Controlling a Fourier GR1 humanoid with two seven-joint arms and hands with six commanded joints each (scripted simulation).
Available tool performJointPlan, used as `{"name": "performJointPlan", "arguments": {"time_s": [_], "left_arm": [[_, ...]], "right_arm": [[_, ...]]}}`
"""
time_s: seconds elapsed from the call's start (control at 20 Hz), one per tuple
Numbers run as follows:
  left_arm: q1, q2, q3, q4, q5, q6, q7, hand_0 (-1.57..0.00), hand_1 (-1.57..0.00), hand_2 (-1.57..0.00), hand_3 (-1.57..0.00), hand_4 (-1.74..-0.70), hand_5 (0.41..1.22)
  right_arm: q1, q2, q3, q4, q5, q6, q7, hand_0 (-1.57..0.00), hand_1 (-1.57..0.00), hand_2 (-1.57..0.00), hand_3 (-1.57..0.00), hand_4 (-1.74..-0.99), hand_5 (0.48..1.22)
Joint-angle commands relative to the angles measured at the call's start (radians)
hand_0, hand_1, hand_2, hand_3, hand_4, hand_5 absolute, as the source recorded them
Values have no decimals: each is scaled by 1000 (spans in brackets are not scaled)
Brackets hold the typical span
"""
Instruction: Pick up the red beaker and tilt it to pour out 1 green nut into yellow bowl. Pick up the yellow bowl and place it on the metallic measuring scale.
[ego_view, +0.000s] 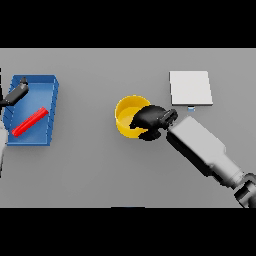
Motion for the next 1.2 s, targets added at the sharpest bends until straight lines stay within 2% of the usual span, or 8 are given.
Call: {"name": "performJointPlan", "arguments": {"time_s": [0.0,0.15,0.3,0.4,0.5,0.85,1.05,1.15], "left_arm": [[2,-3,-3,-7,-2,0,2,1,1,1,1,-754,700],[11,12,0,-13,-2,-4,-11,1,1,1,1,-747,692],[6,11,-2,-11,-2,-11,-1,1,1,1,1,-735,689],[10,12,-3,-13,-5,-10,3,1,1,1,1,-733,686],[16,11,-2,-17,-3,-8,-3,1,1,1,1,-731,685],[-1,14,0,-7,-6,-5,6,1,1,1,1,-734,697],[-2,18,2,-5,-4,-4,-13,1,1,1,1,-736,697],[3,13,5,-17,1,-2,-12,1,1,1,1,-746,697]], "right_arm": [[0,-1,3,9,-2,-2,-8,-1201,-1195,-1133,-871,-1594,1121],[5,-9,4,-12,-15,15,11,-1382,-1378,-1234,-1210,-1666,1170],[8,-17,9,-20,-23,2,11,-1474,-1472,-1281,-1365,-1702,1195],[21,-20,8,-43,-33,-7,33,-1509,-1508,-1288,-1389,-1716,1204],[18,-40,5,-66,-41,-2,8,-1531,-1531,-1306,-1405,-1725,1210],[-17,-83,-64,-180,-76,78,85,-1563,-1563,-1419,-1242,-1738,1219],[-16,-124,-105,-212,-74,62,95,-1568,-1568,-1436,-1266,-1740,1220],[-22,-149,-129,-195,-81,48,72,-1569,-1569,-1439,-1376,-1740,1220]]}}
